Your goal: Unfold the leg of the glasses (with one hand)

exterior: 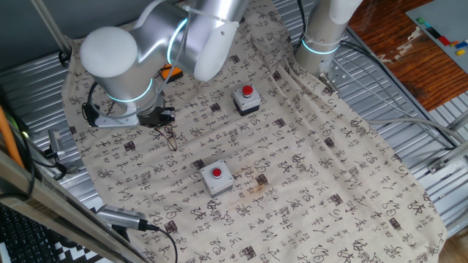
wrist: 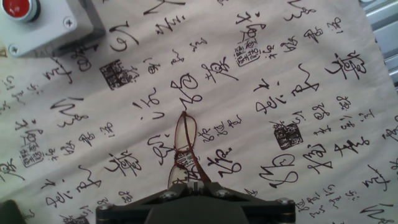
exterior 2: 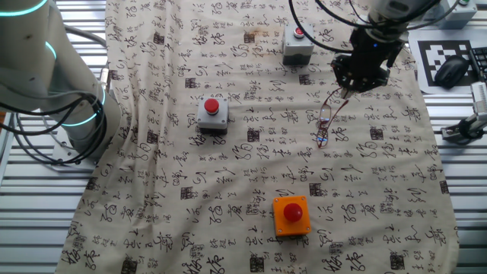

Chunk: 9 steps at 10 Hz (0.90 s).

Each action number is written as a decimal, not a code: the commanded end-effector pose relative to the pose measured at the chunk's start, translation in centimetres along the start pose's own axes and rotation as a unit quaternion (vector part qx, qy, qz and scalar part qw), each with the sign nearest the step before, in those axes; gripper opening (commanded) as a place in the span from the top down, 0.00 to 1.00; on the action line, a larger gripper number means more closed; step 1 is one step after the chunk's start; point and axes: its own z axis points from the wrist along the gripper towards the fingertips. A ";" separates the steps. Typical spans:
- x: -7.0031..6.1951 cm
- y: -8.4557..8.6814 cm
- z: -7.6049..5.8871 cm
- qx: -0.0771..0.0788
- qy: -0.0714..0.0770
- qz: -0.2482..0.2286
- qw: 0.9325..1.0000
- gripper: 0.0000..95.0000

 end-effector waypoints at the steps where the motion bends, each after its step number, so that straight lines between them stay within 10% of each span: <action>1: 0.3 0.1 0.1 0.000 -0.003 -0.001 1.000 1.00; 9: -0.4 0.4 0.4 -0.009 -0.024 0.010 1.000 1.00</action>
